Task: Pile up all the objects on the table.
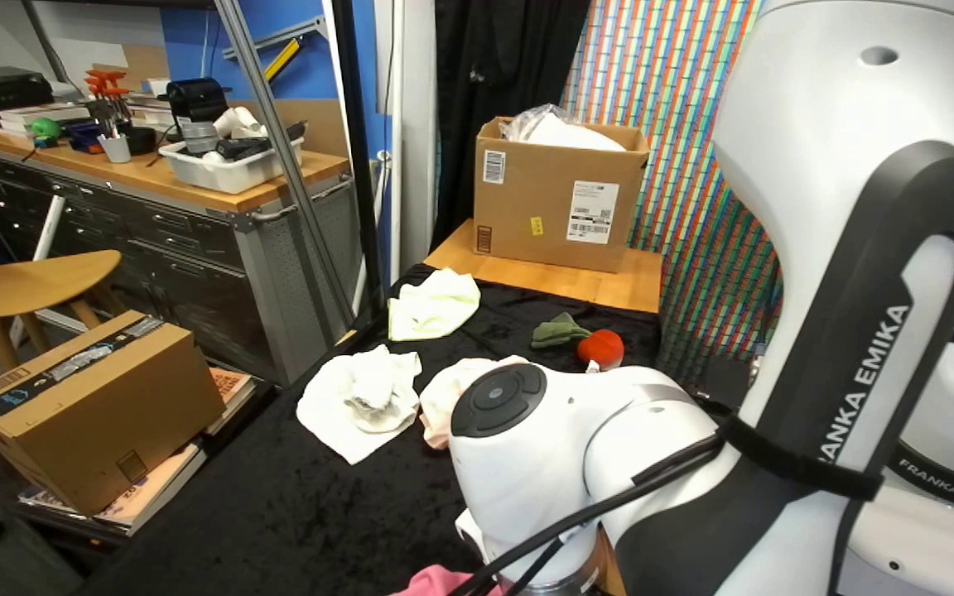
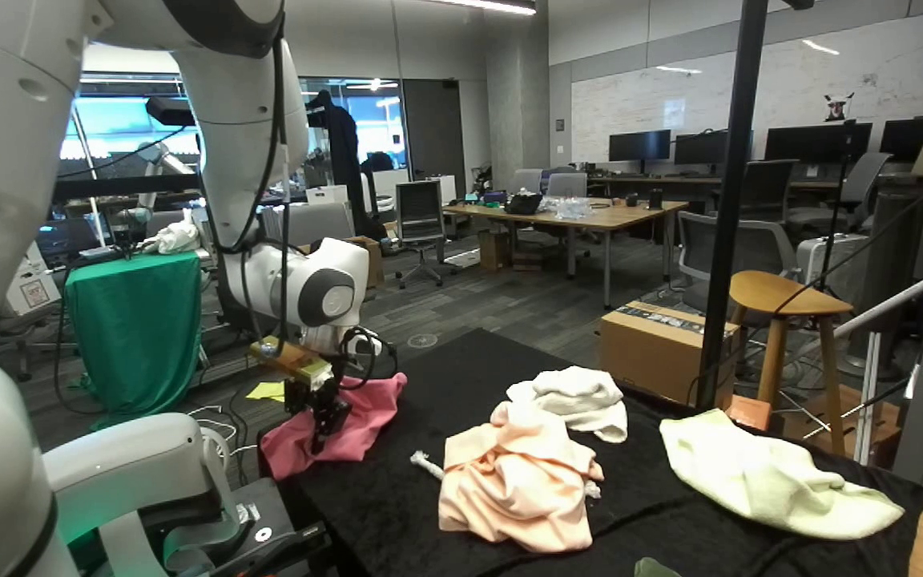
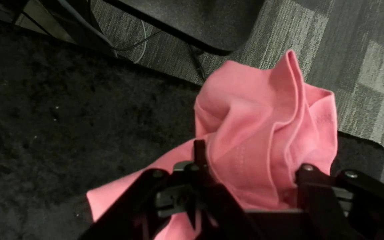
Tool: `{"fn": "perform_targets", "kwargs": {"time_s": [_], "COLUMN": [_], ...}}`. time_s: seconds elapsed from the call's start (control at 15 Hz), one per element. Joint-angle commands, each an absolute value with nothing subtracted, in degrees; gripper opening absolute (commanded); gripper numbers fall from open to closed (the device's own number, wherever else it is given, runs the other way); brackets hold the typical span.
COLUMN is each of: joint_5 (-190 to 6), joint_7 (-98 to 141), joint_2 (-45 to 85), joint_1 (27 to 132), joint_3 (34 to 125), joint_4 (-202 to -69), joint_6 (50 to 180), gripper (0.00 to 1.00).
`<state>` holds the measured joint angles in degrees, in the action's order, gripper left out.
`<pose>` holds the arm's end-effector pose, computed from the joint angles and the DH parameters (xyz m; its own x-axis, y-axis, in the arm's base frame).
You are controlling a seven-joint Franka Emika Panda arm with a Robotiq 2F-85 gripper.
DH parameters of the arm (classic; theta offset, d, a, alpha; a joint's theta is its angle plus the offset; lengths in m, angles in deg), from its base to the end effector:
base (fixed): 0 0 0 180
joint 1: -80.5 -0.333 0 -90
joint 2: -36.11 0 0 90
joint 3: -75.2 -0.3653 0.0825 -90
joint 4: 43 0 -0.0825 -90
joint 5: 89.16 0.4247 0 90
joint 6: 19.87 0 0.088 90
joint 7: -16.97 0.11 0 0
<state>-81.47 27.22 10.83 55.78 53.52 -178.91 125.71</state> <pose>0.3405 0.3759 0.1392 0.8299 0.4760 -0.2912 0.4507 -0.8795 -0.1530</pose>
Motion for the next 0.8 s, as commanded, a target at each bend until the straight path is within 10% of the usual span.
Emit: {"fn": "perform_targets", "kwargs": {"time_s": [0.0, 0.73], "joint_5": [-82.77, -82.18], "joint_7": [27.19, 22.13], "joint_2": [12.87, 34.04], "joint_1": [55.19, 58.18], "joint_3": [53.73, 52.89], "joint_4": [-178.61, -190.05], "joint_6": [123.85, 125.31], "gripper": [0.18, 0.07]}}
